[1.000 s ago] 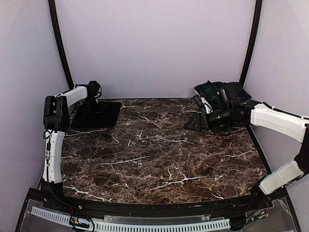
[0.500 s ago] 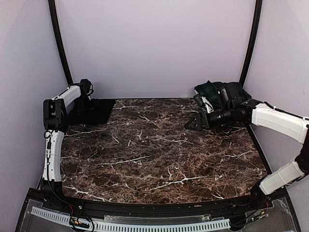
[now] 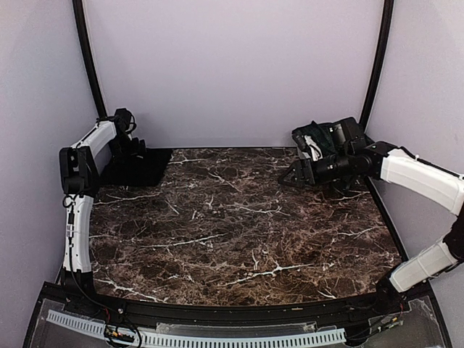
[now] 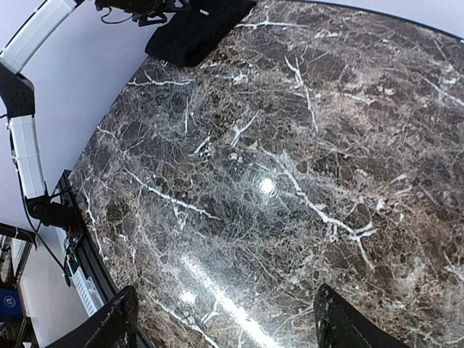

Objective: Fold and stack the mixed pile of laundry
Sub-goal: Move the square folded T-shirt to the corner of the board, then pick up the crumpled skirt from the bin.

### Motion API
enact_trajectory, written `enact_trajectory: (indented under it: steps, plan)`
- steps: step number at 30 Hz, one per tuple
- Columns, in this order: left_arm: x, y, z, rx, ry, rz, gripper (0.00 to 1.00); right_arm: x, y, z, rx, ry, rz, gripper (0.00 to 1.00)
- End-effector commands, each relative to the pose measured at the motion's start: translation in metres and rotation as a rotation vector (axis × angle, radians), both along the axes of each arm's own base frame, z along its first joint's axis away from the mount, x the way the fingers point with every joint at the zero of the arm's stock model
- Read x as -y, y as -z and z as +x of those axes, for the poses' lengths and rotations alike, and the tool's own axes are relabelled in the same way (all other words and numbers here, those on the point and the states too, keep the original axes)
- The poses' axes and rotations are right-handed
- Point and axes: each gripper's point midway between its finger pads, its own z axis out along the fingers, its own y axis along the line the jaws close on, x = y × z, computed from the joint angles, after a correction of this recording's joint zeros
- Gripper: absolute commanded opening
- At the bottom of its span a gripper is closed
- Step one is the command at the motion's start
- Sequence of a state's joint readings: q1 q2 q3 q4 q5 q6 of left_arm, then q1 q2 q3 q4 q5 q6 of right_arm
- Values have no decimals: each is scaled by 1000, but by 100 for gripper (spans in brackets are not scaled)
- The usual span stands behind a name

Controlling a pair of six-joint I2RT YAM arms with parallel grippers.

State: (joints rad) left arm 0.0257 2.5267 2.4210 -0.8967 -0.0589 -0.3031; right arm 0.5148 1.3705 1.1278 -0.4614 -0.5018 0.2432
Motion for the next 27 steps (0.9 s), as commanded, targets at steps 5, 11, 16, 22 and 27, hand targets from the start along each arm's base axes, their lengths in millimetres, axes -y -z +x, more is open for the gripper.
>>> enact_trajectory:
  steps: [5,11,16,22,27]
  plan:
    - [58,-204,-34,340,154,75,99,31,-57,41,179,126,-5,80]
    - [168,-208,-83,474,391,75,99,88,-74,91,266,322,-117,83]
    - [211,-191,-122,488,481,-62,99,145,-78,143,276,498,-164,86]
    - [240,-166,-160,445,552,-93,99,202,-55,211,268,659,-280,86]
    - [246,-153,-175,428,566,-119,99,219,-6,261,221,696,-404,86]
